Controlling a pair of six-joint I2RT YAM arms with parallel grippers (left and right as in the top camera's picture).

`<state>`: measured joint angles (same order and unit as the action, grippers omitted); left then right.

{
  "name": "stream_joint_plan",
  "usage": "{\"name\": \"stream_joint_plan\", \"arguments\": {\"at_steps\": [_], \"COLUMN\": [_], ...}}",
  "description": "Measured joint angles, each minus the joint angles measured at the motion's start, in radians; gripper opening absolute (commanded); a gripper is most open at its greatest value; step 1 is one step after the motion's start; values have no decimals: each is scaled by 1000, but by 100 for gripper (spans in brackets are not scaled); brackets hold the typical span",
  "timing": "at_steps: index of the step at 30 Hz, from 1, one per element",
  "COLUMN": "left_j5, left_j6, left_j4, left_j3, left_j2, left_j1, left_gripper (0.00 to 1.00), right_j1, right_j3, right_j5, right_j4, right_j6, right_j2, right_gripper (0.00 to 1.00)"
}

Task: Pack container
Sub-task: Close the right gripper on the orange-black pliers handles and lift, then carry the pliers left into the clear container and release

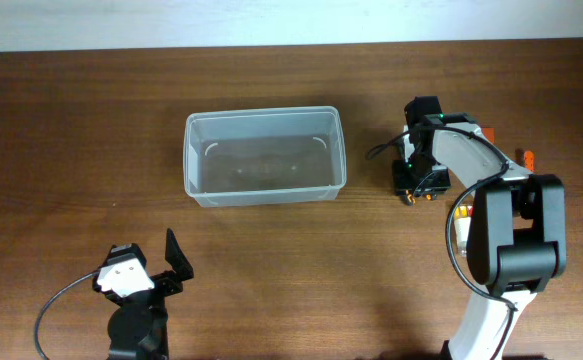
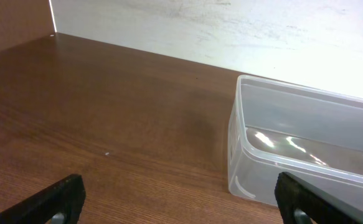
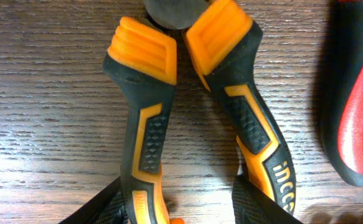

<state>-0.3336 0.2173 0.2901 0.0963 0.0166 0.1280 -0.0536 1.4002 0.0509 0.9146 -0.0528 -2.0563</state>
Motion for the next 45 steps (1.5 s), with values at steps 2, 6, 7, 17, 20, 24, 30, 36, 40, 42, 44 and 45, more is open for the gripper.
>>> {"name": "stream_joint_plan", "arguments": {"at_steps": [2,6,7,17,20,24,30,36,40,42,44,45], "left_j5": [0,0,0,0,0,0,0,0,0,0,0,0], "left_j6": [0,0,0,0,0,0,0,0,0,0,0,0], "left_j4": [0,0,0,0,0,0,0,0,0,0,0,0], "left_j3": [0,0,0,0,0,0,0,0,0,0,0,0], "left_j2": [0,0,0,0,0,0,0,0,0,0,0,0], "left_j1": [0,0,0,0,0,0,0,0,0,0,0,0], "left_gripper": [99,99,99,99,99,99,99,99,99,99,99,99], "right_j1": [0,0,0,0,1,1,0,-75,-231,-290,-365,-391], "right_j3": [0,0,0,0,0,9,158,489,667,696,704,704], "right_j5": [-1,-16,-33,-103,-105,-105,-105,-95,-95,-95,-102,-108], "right_j4": [0,1,1,-5,-7,7,61,196,248,248,257,266], "right_j6": [1,3,13,52,52,57,73,148,274,320,388,416], "right_j2": [0,0,0,0,0,0,9,83,114,115,116,116], "right_gripper": [52,49,45,8,4,4,4,4,4,4,4,4]}}
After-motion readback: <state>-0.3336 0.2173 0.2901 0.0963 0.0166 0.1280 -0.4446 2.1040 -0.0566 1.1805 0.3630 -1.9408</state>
